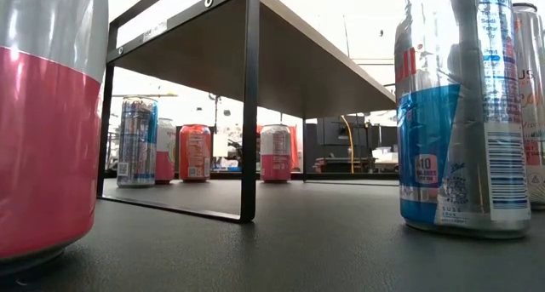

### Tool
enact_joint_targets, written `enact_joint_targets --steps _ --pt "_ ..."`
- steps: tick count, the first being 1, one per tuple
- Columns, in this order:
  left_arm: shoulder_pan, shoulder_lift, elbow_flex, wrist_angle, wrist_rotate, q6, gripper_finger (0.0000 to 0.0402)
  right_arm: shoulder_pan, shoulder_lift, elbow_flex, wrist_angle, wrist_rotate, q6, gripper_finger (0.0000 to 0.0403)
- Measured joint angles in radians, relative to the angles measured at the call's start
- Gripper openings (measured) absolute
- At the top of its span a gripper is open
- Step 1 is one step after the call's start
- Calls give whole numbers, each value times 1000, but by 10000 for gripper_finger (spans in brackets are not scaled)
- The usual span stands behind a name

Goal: Place canned beverage on shelf
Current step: Put the top blue soda can on the shelf

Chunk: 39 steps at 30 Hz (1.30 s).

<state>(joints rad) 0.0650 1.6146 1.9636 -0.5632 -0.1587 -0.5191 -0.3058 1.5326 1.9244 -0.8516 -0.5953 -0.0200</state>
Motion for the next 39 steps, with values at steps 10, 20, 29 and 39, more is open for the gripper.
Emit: enact_joint_targets --steps 10,20,29,39 --pt "-1 0 0 -5 25 0 313 0 0 0 -5 -1 0 215" --pt "-2 0 0 -7 25 -16 312 0 0 0 -7 0 -4 215" --pt "-2 0 0 -10 40 -30 269 0 -1 0 -7 -3 -11 215" --pt "-2 -2 0 -29 47 -41 236 0 -1 0 -11 -4 -3 215"
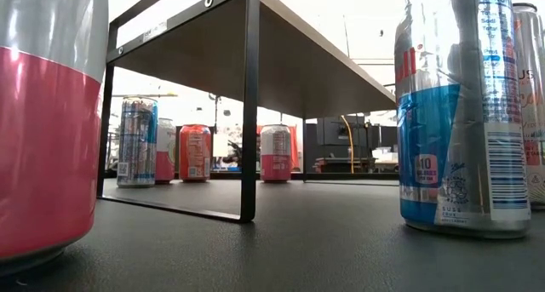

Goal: Place canned beverage on shelf
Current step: Put the top blue soda can on the shelf

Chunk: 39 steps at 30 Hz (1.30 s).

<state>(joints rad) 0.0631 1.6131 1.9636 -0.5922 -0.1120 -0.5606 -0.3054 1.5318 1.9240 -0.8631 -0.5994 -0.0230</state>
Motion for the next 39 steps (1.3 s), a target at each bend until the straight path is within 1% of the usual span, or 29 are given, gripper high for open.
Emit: enact_joint_targets --steps 4,7,11,15,20,24,29,35,39 --pt "0 0 0 1 3 -1 235 0 0 0 2 12 21 216" --pt "0 0 0 0 6 -6 234 0 0 0 -6 11 36 229" --pt "0 0 0 -9 7 -9 234 0 0 0 -12 -1 94 268" --pt "0 0 0 -11 15 -7 234 -1 -1 0 -16 1 115 310" --pt "-1 0 0 -20 15 -6 233 -1 -1 0 -34 -5 126 341" --pt "0 0 0 -61 15 -2 233 -2 -18 0 -70 -27 131 349" --pt "-7 -6 0 -80 13 -1 233 -2 -44 1 -138 -22 109 350" --pt "-20 -32 0 -111 4 -12 233 -3 -93 1 -282 40 61 350" --pt "-41 -58 0 -109 -51 -33 233 -3 -132 1 -391 90 28 350"
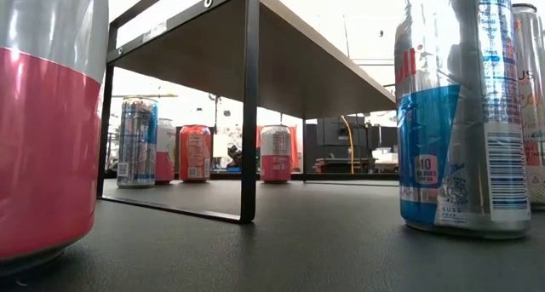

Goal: Place canned beverage on shelf
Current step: Put the top blue soda can on the shelf

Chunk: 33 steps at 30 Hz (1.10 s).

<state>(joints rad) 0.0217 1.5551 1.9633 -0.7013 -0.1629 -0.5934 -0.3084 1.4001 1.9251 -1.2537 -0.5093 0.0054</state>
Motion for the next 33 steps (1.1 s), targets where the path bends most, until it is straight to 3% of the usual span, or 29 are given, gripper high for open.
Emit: enact_joint_targets --steps 7,14,19,26,33 --pt "-72 -13 0 -8 -85 48 233 0 -80 0 -98 70 -31 350" --pt "-167 -3 -2 -177 -244 51 233 0 -139 0 -109 119 -57 350" --pt "-221 -4 -69 -180 -359 24 233 0 -148 0 -94 120 -71 350" --pt "-240 -3 -156 -185 -431 -29 233 0 -148 -1 -90 116 -70 350" --pt "-240 -4 -231 -230 -430 -29 233 0 -148 -1 -78 116 -66 350"
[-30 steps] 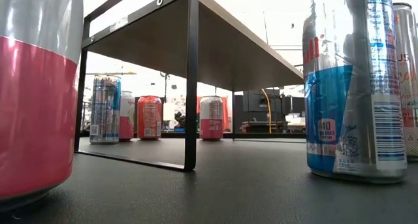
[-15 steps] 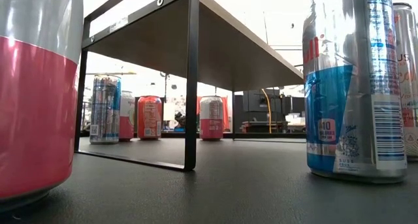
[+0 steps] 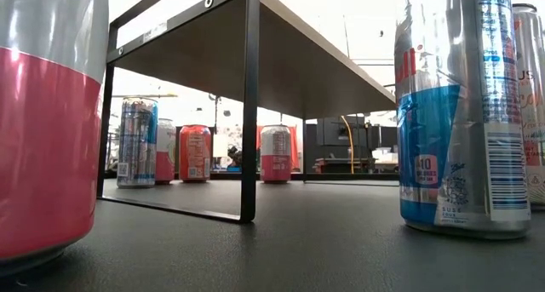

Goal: Place canned beverage on shelf
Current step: Put the top blue soda can on the shelf

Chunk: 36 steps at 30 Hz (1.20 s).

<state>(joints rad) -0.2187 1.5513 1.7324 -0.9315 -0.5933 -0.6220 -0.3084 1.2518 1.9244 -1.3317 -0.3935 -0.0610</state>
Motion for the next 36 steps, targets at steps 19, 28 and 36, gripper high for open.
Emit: enact_joint_targets --steps 19,28,36 --pt "39 -6 -208 124 -16 -53 233 0 2 0 23 0 5 350" --pt "42 -10 -249 163 0 -75 233 0 2 0 26 0 -5 350" --pt "46 -11 -263 194 3 -86 242 0 2 0 35 3 -5 350"
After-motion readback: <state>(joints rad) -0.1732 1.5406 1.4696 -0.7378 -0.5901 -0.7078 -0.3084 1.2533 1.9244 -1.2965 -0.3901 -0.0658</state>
